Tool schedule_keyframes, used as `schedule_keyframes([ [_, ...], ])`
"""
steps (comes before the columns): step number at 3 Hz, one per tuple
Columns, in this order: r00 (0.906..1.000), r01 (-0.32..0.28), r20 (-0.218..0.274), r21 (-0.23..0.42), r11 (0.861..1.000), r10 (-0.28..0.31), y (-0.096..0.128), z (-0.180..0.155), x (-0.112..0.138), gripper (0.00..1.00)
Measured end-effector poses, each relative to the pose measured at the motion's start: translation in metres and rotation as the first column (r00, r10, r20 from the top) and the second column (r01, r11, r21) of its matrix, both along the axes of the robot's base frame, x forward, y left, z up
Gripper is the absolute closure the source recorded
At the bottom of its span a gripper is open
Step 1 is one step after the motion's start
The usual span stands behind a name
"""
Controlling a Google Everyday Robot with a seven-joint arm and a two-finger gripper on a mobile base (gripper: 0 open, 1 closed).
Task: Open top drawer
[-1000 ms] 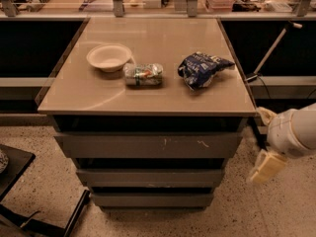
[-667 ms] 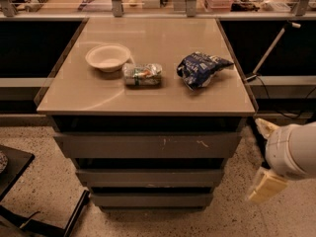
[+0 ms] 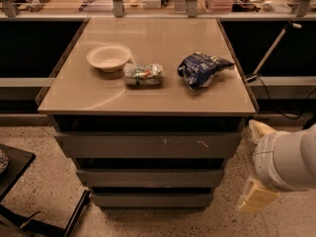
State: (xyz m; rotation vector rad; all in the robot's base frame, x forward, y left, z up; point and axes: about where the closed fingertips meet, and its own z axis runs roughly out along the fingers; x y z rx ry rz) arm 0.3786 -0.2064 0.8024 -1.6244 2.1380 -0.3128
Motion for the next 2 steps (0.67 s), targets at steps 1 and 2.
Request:
schedule_keyframes([
  [1,0.9943,0.022,-0.106,0.105,0.994,-0.011,-0.007,-0.045,0.014,0.0],
  [2,0.9736,0.067,-0.228,0.25,0.966,-0.008,-0.012,-0.095,0.013,0.0],
])
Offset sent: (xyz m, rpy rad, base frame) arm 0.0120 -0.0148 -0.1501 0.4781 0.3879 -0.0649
